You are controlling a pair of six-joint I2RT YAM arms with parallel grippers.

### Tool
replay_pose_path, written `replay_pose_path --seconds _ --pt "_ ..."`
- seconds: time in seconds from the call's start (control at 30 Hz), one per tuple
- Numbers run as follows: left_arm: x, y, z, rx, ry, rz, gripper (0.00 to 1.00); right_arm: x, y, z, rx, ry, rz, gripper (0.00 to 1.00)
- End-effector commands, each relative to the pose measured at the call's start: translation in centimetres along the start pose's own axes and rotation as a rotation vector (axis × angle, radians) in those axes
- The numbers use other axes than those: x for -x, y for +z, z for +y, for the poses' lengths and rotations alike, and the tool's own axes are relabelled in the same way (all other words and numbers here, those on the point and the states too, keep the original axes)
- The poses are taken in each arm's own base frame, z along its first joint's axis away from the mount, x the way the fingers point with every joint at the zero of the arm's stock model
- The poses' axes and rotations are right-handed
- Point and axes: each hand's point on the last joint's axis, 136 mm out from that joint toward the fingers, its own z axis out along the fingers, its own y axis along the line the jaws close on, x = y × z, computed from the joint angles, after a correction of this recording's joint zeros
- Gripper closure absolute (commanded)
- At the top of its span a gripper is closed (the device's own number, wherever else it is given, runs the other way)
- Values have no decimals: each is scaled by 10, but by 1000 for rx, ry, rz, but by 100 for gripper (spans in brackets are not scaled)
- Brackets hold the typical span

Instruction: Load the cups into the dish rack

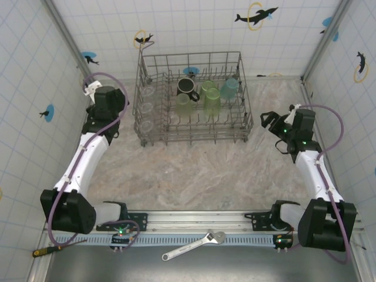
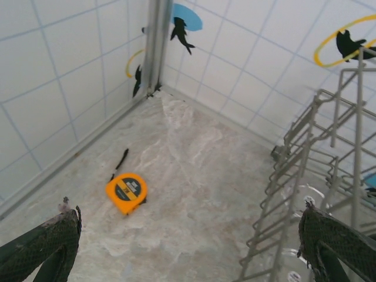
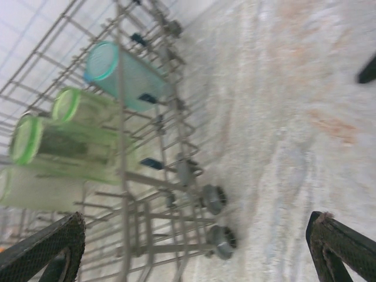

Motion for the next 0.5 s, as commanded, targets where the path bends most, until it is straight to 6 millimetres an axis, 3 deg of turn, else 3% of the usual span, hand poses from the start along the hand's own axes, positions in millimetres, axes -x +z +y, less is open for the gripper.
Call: replay_pose_path --seconds 0.0,0.13,0.3,0.47 --pt "-13 -4 19 53 19 52 2 12 -10 -27 -155 -2 -42 0" --pt "-43 1 45 105 41 118 2 13 -15 -56 -286 11 -81 0" --pt "-90 7 85 211 58 171 3 6 -15 -76 -347 13 -133 0" --pt "-118 15 110 276 23 183 3 -2 -19 -100 -431 26 -182 0"
